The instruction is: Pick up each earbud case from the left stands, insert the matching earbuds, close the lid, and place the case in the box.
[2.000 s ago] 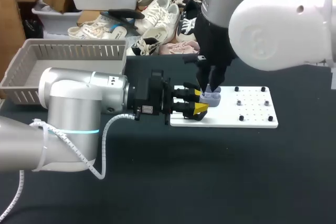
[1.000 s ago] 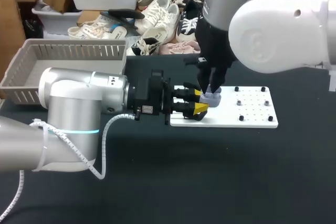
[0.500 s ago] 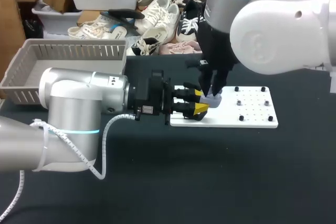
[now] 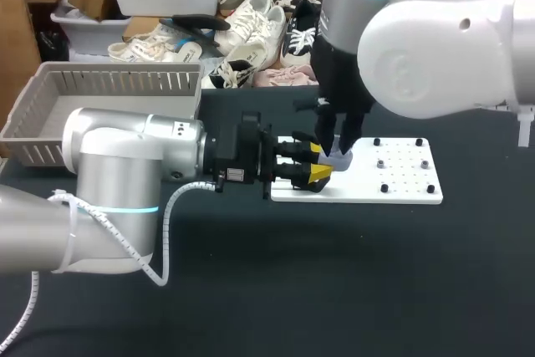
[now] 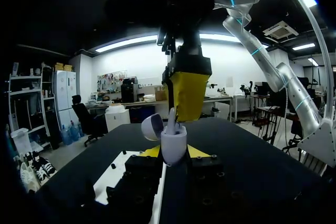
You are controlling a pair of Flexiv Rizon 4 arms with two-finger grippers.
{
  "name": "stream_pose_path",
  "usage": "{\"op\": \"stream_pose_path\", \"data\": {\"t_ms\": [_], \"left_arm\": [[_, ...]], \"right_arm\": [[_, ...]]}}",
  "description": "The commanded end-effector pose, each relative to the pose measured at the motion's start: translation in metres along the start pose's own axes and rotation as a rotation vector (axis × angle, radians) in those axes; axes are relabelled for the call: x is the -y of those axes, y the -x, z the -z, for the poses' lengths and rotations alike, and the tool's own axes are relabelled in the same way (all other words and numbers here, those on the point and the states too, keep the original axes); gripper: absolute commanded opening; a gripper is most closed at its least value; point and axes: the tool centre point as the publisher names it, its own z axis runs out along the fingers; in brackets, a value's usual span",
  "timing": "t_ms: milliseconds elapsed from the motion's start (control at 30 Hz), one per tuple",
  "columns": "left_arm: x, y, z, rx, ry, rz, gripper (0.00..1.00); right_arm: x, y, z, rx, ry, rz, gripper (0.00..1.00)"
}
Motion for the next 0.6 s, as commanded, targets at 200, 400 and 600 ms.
{"op": "stream_pose_path", "data": {"t_ms": [200,400,600], "left_arm": [[0.002,0.000,0.000,0.002,0.006,-0.002,0.00],[0.002,0.000,0.000,0.002,0.006,-0.002,0.00],[0.002,0.000,0.000,0.002,0.006,-0.002,0.00]], "right_arm": [[-0.002,0.002,0.002,0.007,-0.005,-0.005,0.48],[-0.003,0.001,0.005,0.013,-0.001,-0.005,0.49],[0.007,-0.004,0.015,0.023,-0.020,-0.020,0.52]]}}
